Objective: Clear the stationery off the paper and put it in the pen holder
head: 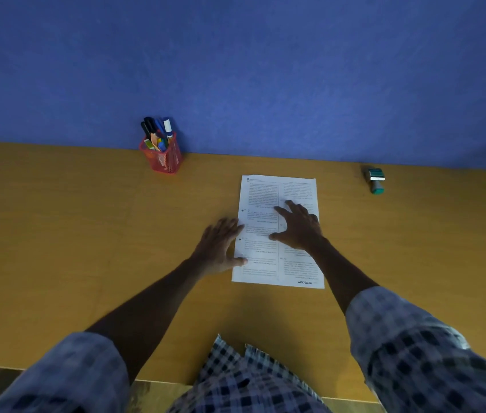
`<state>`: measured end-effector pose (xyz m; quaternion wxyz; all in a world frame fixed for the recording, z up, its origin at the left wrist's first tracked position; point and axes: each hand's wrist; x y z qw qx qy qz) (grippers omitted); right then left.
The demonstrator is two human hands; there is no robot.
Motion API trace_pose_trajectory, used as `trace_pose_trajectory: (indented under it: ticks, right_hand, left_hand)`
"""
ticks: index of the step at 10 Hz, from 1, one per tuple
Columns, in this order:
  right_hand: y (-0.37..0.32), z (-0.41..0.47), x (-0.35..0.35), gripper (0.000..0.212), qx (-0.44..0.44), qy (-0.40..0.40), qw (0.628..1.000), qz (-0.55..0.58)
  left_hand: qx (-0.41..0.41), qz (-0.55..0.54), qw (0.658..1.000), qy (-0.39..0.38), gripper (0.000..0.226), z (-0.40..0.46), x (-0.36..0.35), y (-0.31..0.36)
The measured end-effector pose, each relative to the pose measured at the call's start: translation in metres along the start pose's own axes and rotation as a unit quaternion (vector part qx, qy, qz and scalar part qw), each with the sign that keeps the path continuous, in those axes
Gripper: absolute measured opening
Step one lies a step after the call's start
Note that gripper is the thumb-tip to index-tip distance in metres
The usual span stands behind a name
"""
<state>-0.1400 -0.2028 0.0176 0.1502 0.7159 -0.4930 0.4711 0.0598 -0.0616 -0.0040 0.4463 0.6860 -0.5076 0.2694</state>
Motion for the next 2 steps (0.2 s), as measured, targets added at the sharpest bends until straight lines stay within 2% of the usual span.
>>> trace_pose_trajectory:
  ticks: [2]
  right_hand:
    - [0.0025, -0.0064, 0.0064, 0.083, 0.010, 0.024, 1.000, 0.012]
  left_hand:
    - [0.006, -0.009, 1.000, -0.003, 0.098, -0.0002, 0.0018, 0.0033]
Point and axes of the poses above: each hand's wrist, its own z-axis towards the middle knuckle, its own x-axis out of the back of the hand, y = z × x, and after that the axes turned 12 degrees about -y, right-handed
